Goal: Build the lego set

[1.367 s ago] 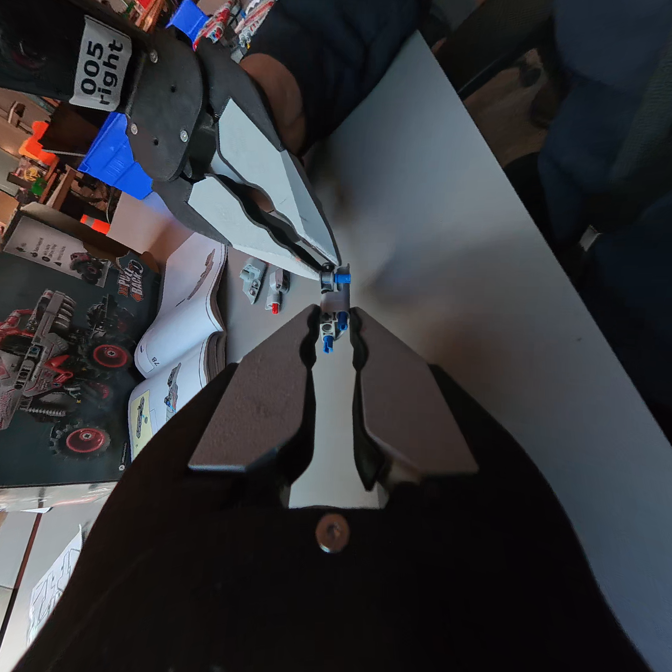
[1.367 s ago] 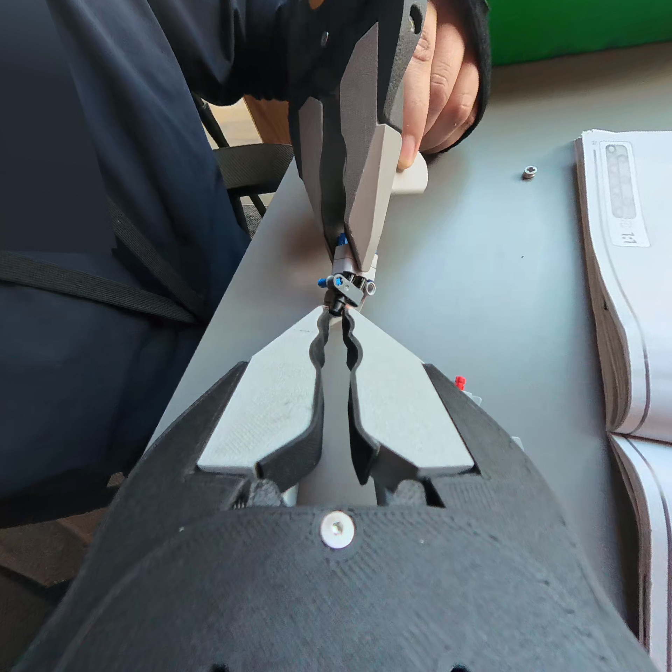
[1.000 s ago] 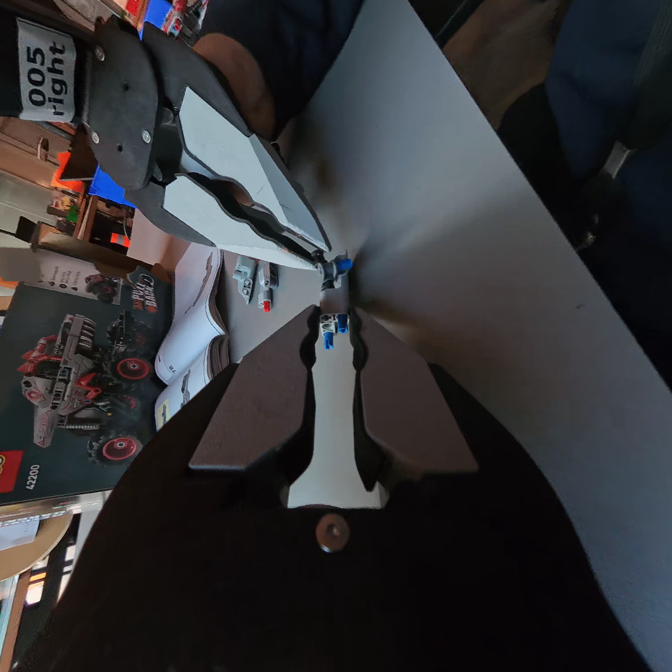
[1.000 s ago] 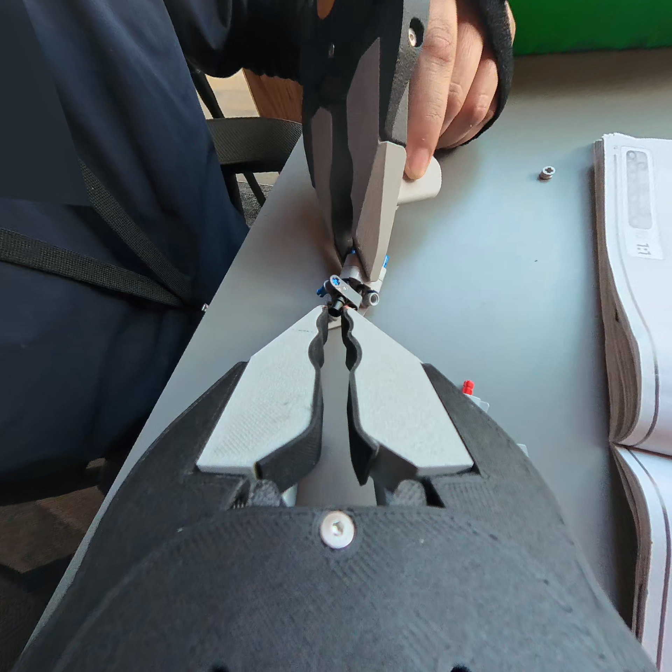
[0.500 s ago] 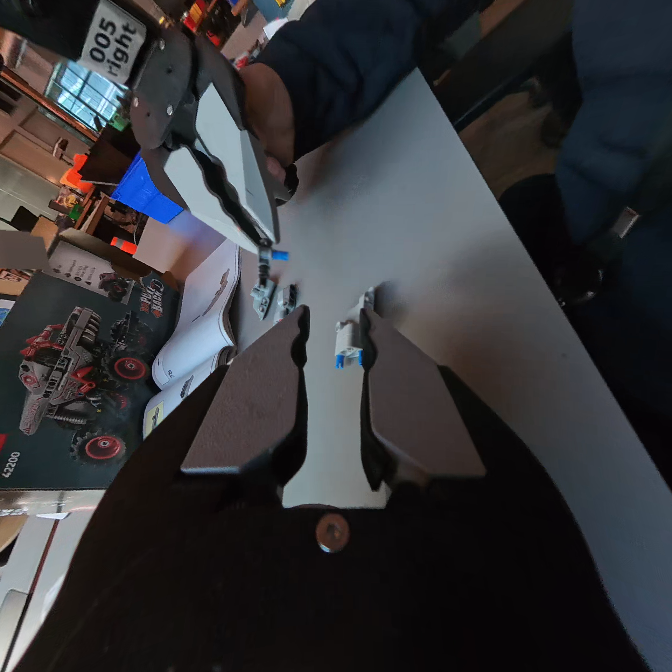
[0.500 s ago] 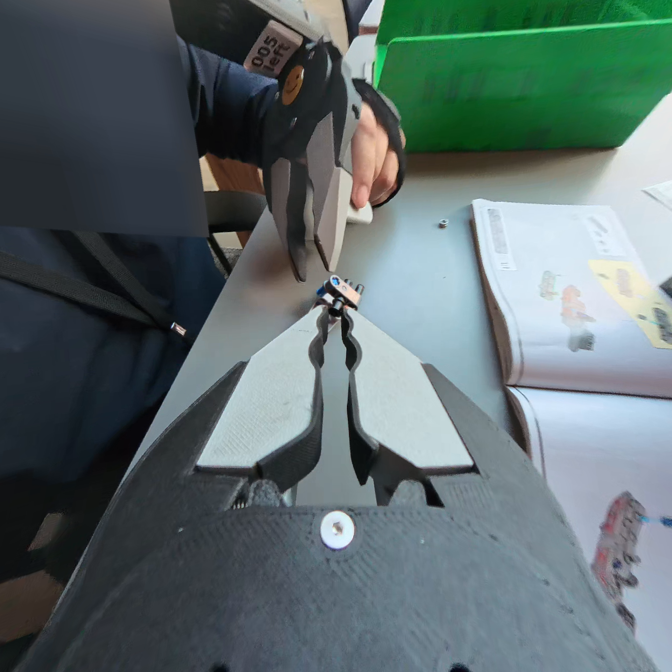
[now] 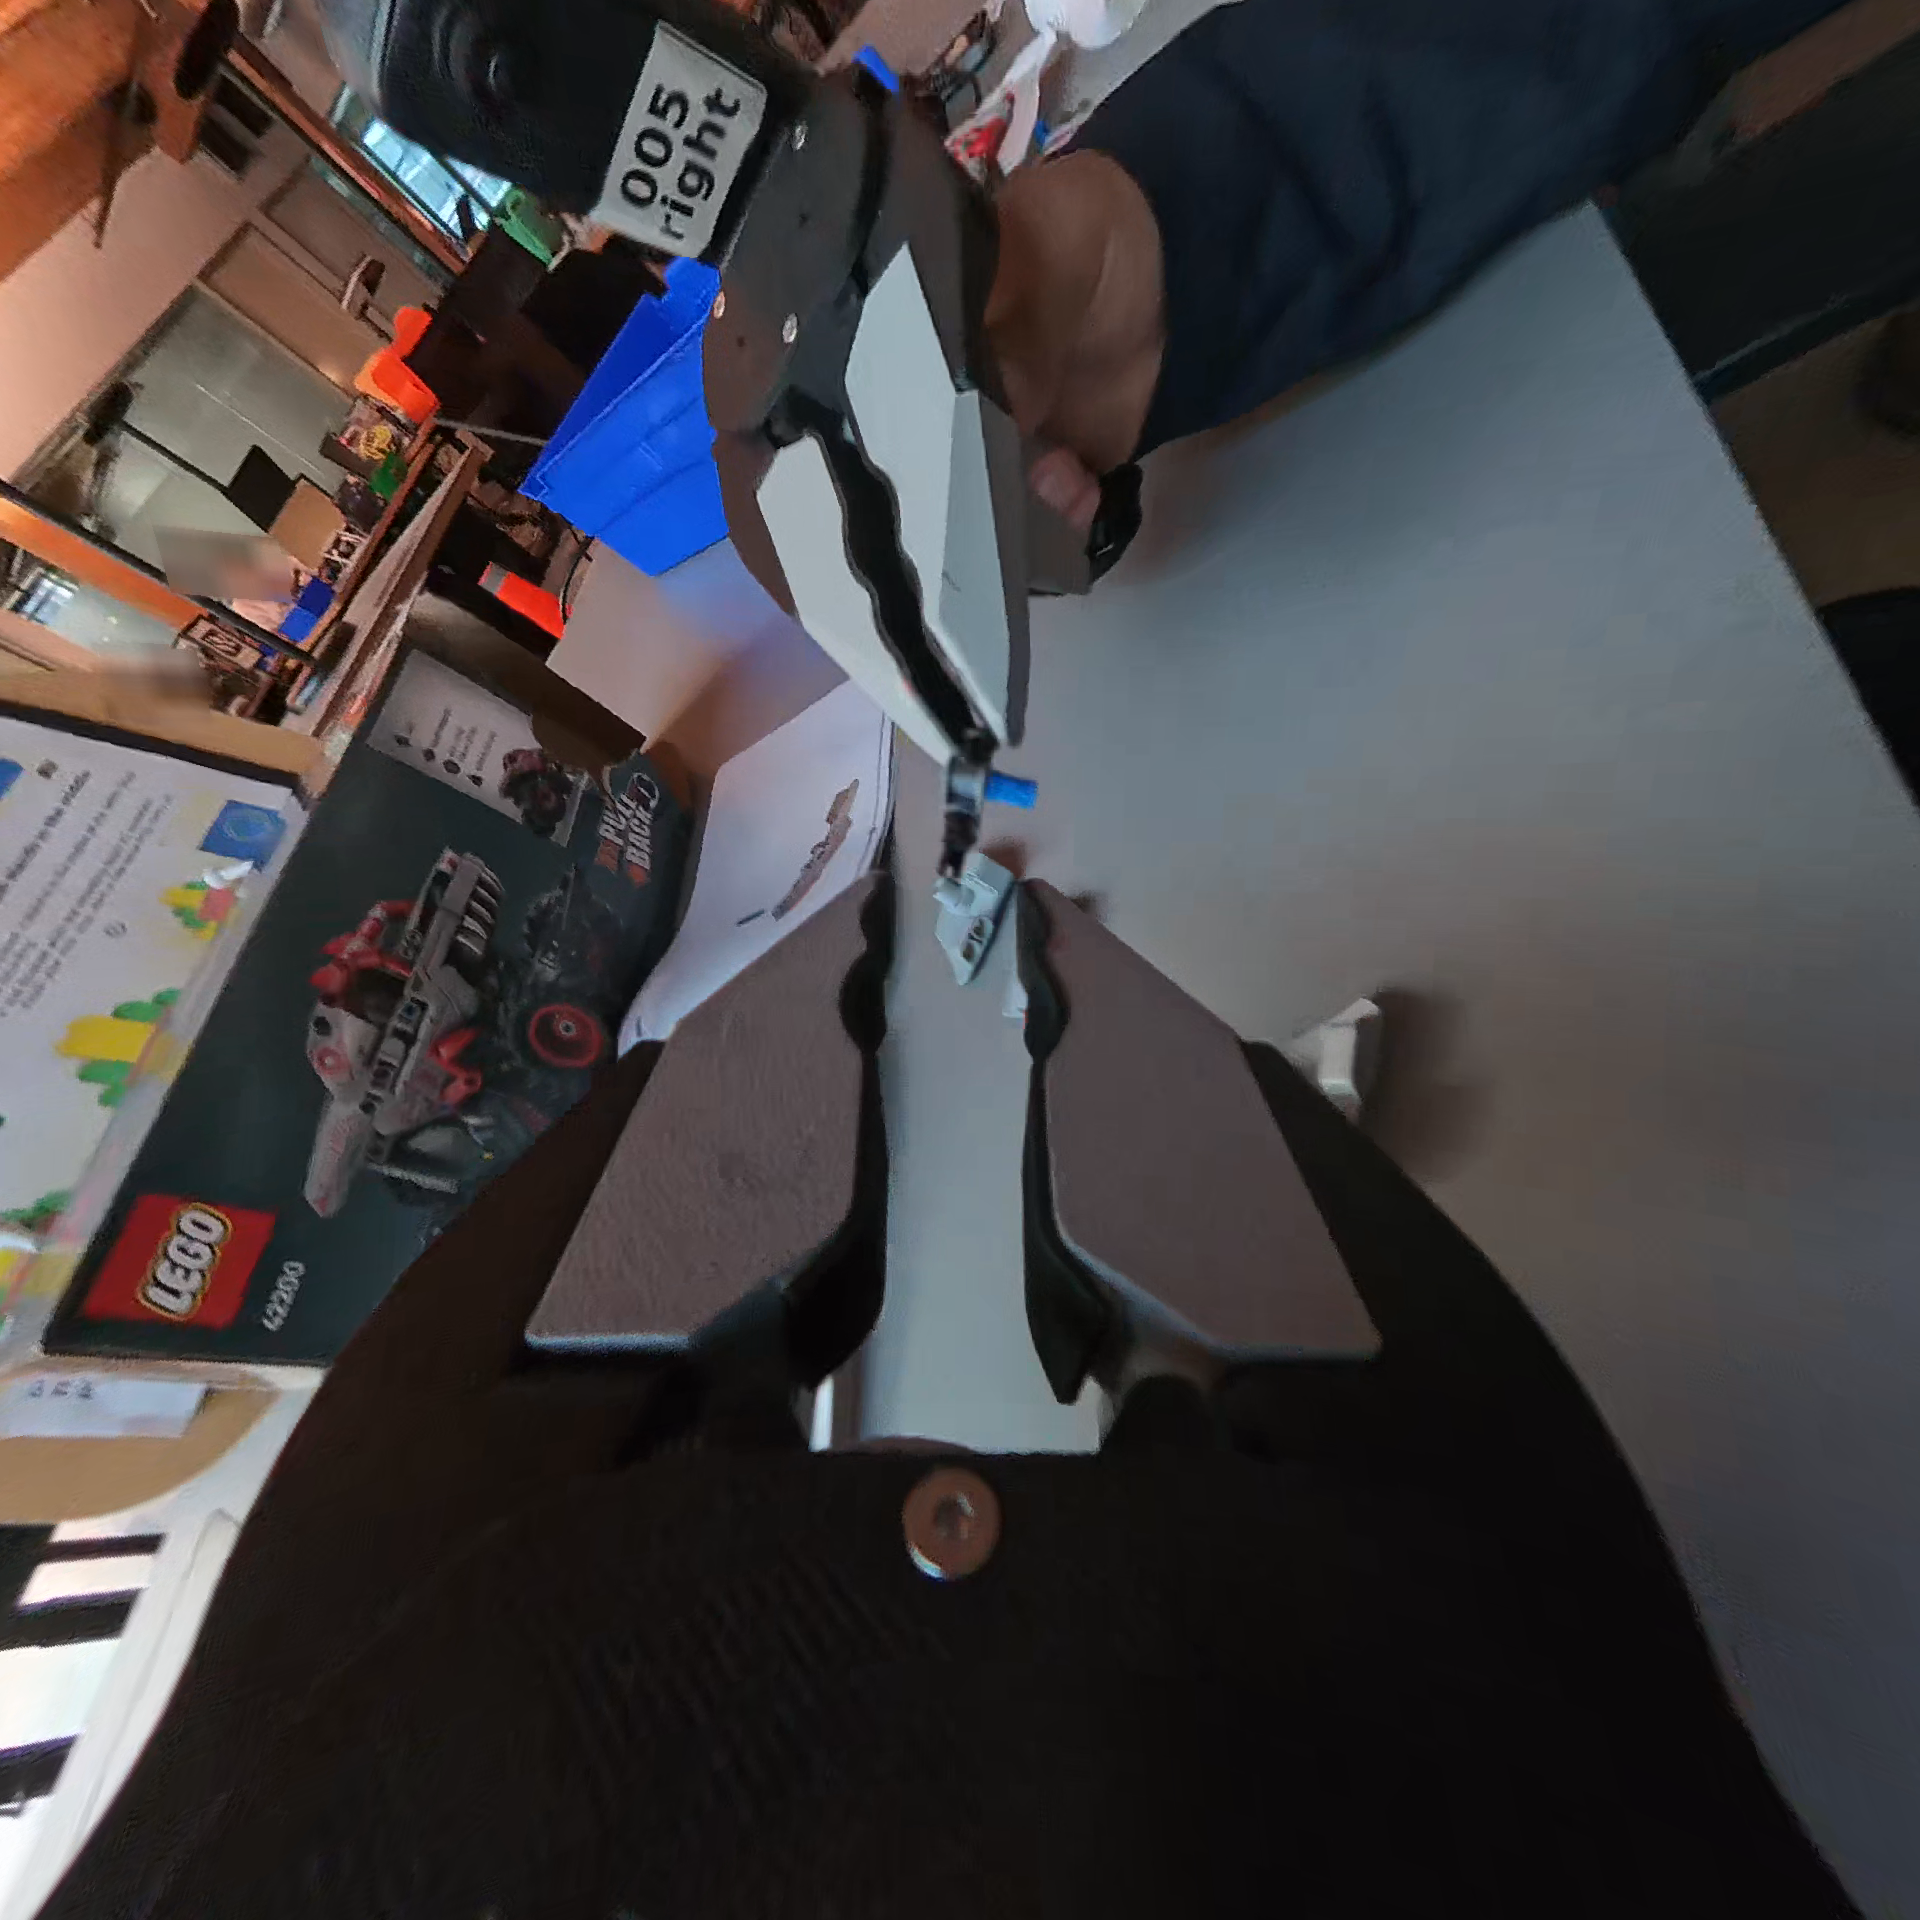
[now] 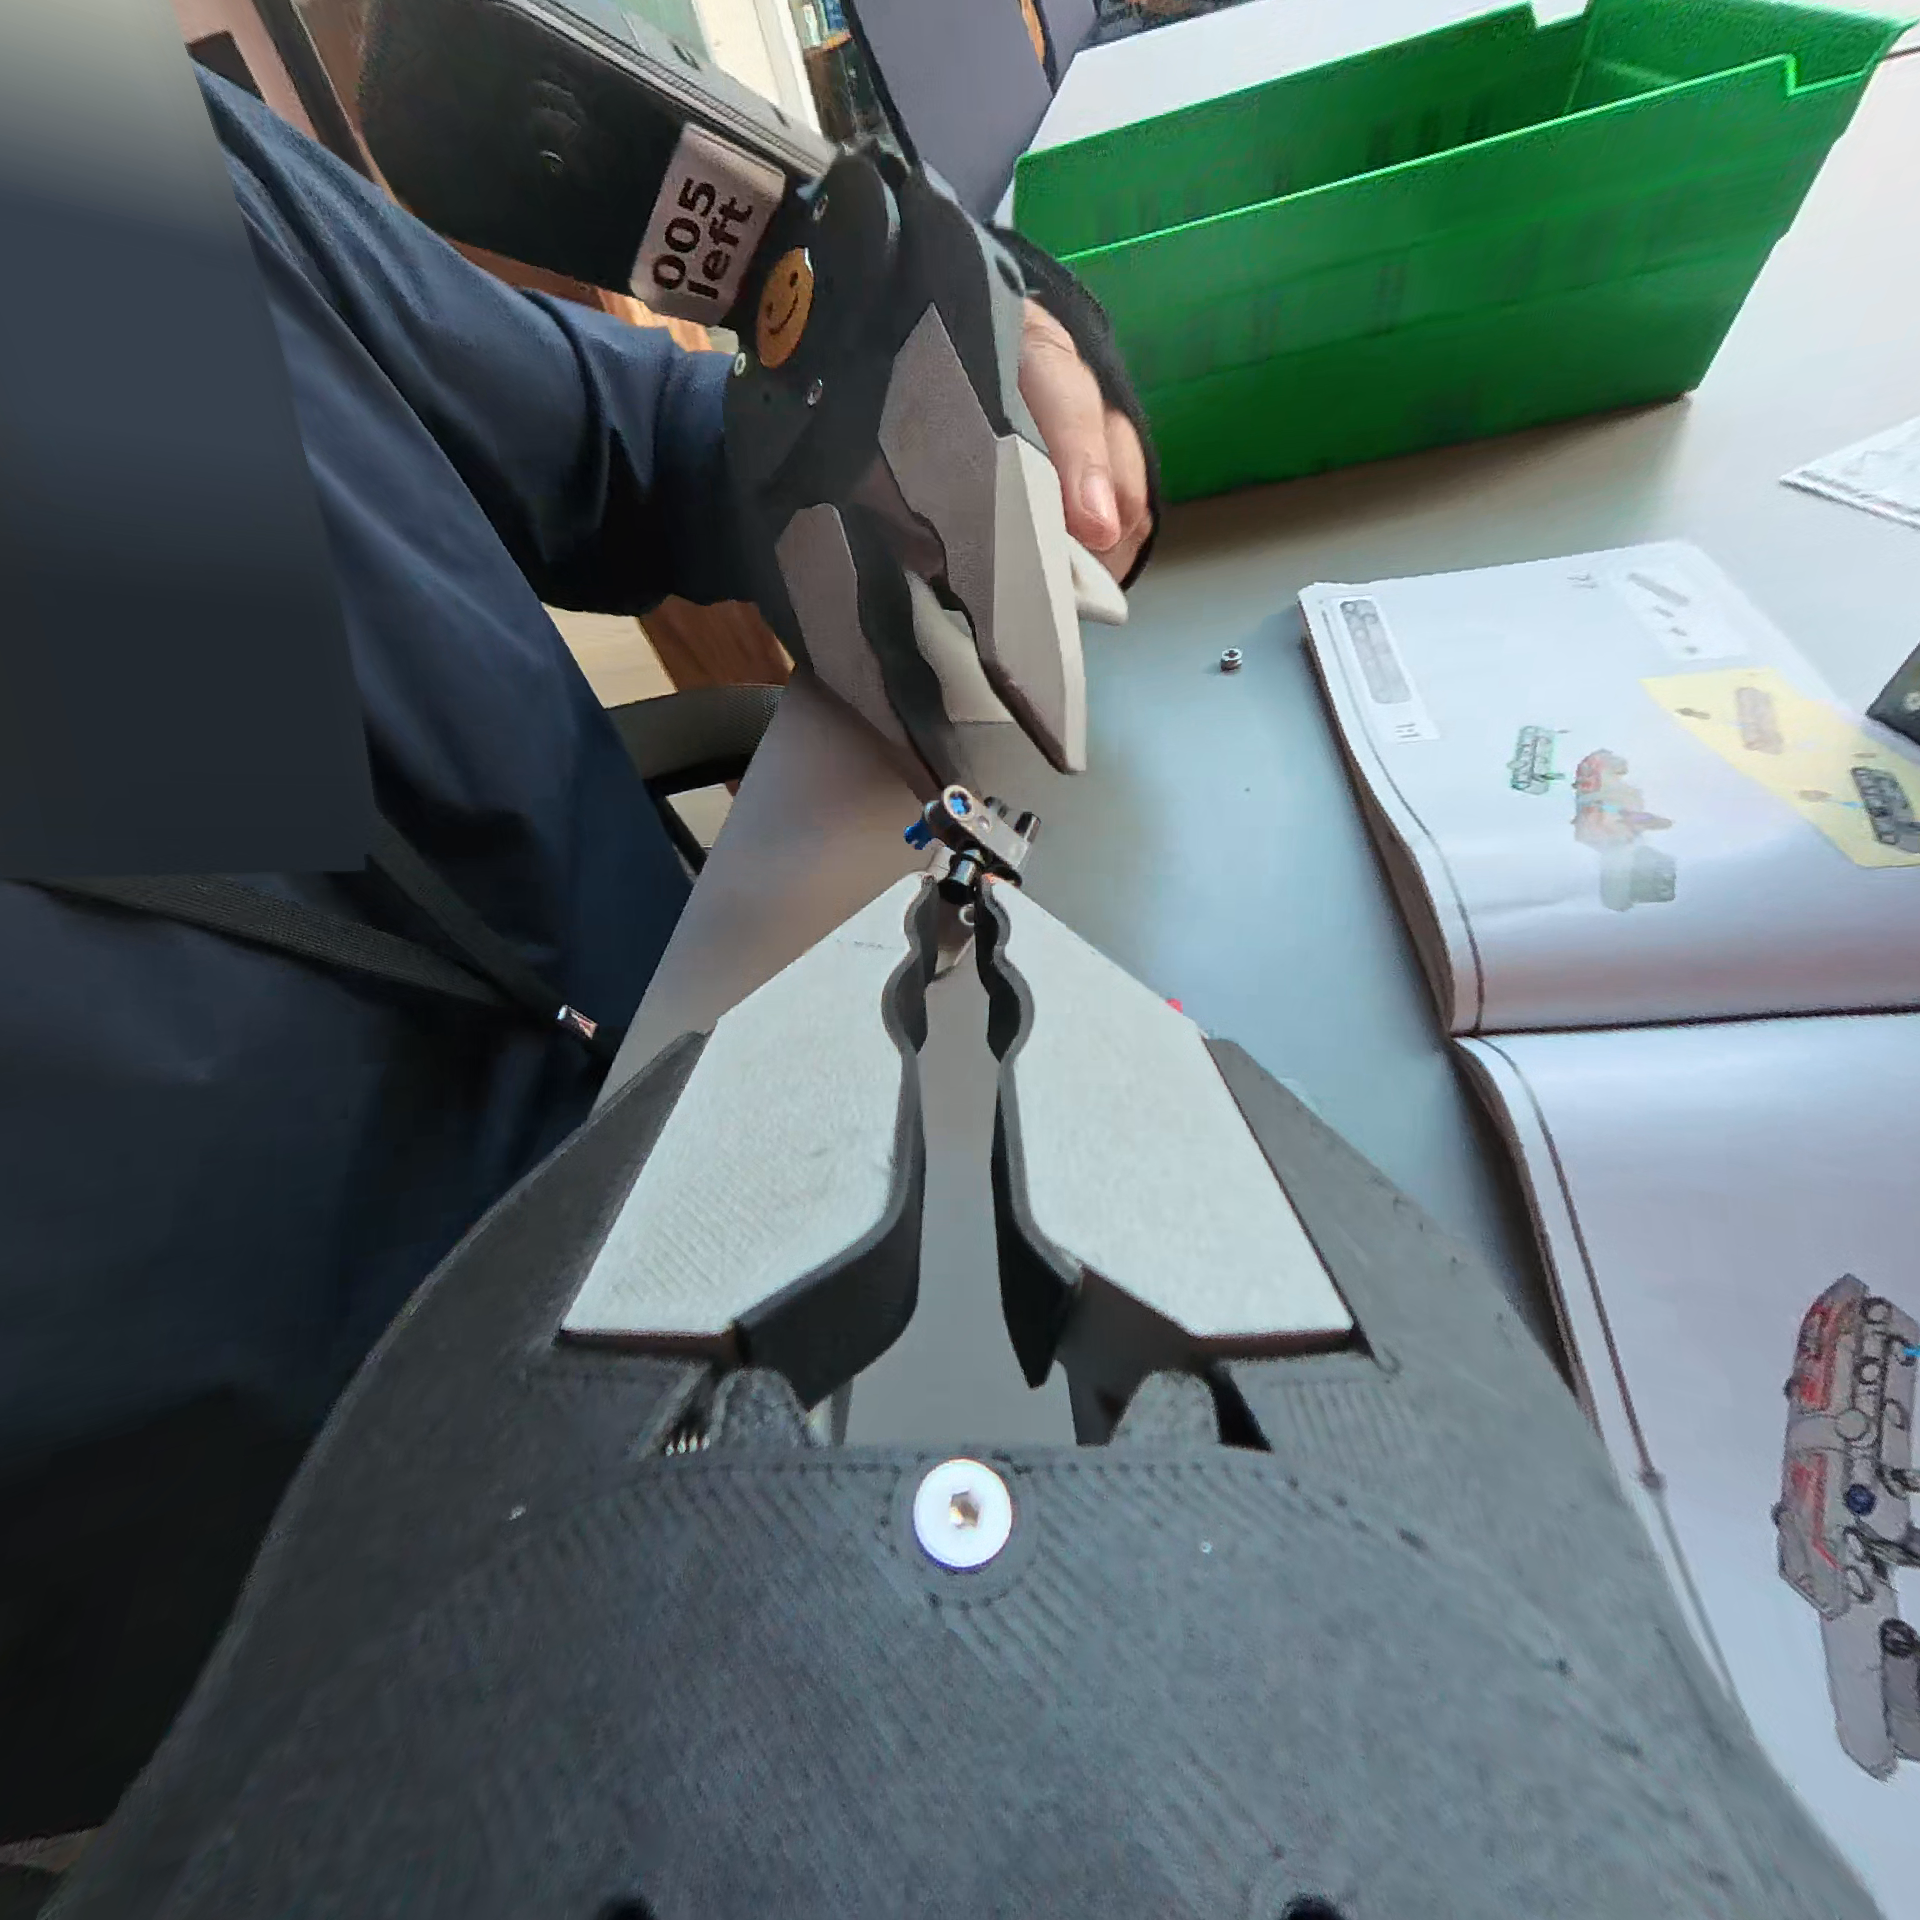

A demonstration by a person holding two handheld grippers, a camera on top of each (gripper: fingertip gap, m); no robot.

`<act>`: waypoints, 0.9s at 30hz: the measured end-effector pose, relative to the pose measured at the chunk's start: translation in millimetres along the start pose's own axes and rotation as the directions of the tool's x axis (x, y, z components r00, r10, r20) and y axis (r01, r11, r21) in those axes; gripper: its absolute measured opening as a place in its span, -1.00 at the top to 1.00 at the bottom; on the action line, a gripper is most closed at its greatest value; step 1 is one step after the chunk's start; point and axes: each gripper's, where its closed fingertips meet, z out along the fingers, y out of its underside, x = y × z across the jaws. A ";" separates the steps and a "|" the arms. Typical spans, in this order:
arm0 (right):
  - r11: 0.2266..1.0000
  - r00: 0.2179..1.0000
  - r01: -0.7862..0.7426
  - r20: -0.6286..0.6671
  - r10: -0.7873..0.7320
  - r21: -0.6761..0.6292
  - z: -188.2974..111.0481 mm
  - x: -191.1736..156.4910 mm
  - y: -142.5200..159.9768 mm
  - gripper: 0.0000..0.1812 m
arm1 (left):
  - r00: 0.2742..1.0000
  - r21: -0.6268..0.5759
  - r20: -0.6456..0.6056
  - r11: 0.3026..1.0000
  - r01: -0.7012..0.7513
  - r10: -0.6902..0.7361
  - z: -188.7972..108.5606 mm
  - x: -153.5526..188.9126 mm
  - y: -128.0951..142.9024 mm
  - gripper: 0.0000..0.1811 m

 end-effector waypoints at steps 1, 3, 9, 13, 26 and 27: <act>1.000 1.000 -0.014 0.011 0.013 0.003 1.0 -0.2 -0.5 0.96 | 1.000 -0.006 -0.006 1.000 -0.009 0.009 4.1 -1.9 -1.6 0.78; 0.999 0.999 -0.040 0.023 0.040 0.010 1.4 1.0 -1.6 0.96 | 0.999 0.006 -0.043 1.000 -0.004 0.004 10.4 -1.5 -6.1 0.82; 0.997 0.996 -0.075 0.046 0.073 0.030 -0.9 0.3 -3.8 0.96 | 0.997 0.025 -0.075 1.000 0.000 0.002 16.2 1.0 -8.7 0.95; 0.998 0.997 -0.064 -0.048 0.063 -0.014 -10.5 14.4 1.5 0.89 | 0.997 -0.001 -0.068 0.999 -0.033 0.033 15.7 1.7 3.3 0.95; 0.948 0.941 -0.010 -0.323 -0.099 -0.317 -16.8 49.6 50.7 0.83 | 0.995 -0.075 -0.057 0.994 -0.081 0.076 7.7 4.2 48.8 0.95; 0.946 0.942 0.002 -0.316 -0.111 -0.325 -12.6 47.8 51.3 0.83 | 0.996 -0.072 -0.065 0.995 -0.073 0.069 7.9 5.4 49.1 0.95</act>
